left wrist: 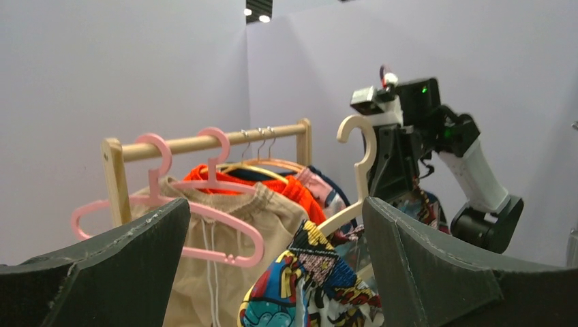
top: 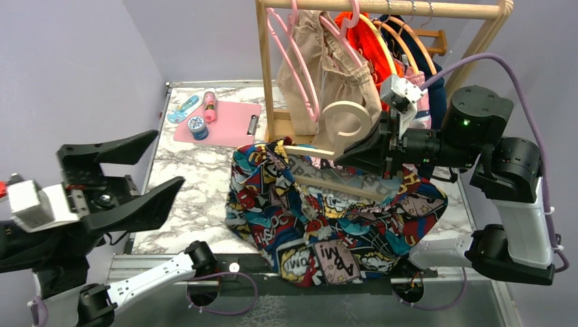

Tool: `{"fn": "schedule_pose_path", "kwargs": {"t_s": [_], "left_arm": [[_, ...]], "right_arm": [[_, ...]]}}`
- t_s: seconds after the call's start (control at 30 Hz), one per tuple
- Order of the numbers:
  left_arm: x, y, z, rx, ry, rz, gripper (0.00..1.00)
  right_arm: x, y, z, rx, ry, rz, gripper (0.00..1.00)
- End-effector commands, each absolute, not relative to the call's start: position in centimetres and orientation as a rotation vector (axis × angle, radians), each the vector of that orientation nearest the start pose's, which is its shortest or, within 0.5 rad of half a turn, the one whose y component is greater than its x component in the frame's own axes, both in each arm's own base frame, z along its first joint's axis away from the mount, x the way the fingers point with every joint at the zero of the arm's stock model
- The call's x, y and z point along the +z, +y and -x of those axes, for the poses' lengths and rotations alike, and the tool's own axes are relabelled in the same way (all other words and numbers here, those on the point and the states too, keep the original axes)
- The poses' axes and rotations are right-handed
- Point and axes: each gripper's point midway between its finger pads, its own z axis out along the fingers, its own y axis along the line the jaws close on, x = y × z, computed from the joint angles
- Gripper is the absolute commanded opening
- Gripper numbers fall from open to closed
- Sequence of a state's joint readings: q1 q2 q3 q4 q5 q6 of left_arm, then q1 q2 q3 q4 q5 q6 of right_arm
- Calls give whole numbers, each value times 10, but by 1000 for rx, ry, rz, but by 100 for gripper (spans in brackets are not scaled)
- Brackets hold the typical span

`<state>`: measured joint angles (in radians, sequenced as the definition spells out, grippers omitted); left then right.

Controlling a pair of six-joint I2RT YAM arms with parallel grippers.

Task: Place the shorts on the hanger
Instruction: Place the hanger at the clothesline.

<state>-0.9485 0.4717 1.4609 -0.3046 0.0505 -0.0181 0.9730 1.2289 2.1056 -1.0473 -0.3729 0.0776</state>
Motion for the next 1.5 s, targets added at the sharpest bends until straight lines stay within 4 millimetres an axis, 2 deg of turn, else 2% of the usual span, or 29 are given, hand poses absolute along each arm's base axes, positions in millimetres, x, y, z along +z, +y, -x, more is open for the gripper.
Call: {"fn": "schedule_pose_path", "kwargs": {"t_s": [0.0, 0.1, 0.2, 0.37, 0.5, 0.67, 0.8, 0.93, 1.13, 1.33, 1.47], "left_arm": [[566, -104, -71, -888, 927, -477, 99], [553, -117, -81, -879, 969, -497, 99], [529, -137, -95, -861, 1035, -534, 99], [500, -158, -112, -835, 1094, -570, 99], [486, -168, -123, -809, 1117, -575, 99], [465, -182, -141, -764, 1189, -582, 99], [447, -189, -149, -759, 1236, -578, 99], [435, -191, -148, -790, 1236, -558, 99], [408, -189, -149, -800, 1277, -530, 99], [380, -185, -145, -845, 1324, -491, 99], [363, -181, -142, -858, 1344, -467, 99]], "right_arm": [[503, 242, -95, 1020, 1536, 1026, 1], [479, 237, -111, 928, 1645, 977, 1], [462, 227, -126, 825, 1739, 905, 1], [454, 210, -129, 757, 1801, 860, 1], [444, 200, -132, 702, 1848, 826, 1], [423, 189, -144, 588, 1932, 777, 1], [410, 182, -162, 457, 1969, 729, 1], [423, 177, -184, 373, 1939, 611, 1], [459, 188, -207, 391, 1804, 478, 1], [471, 201, -231, 358, 1739, 398, 1], [472, 208, -246, 306, 1736, 363, 1]]}}
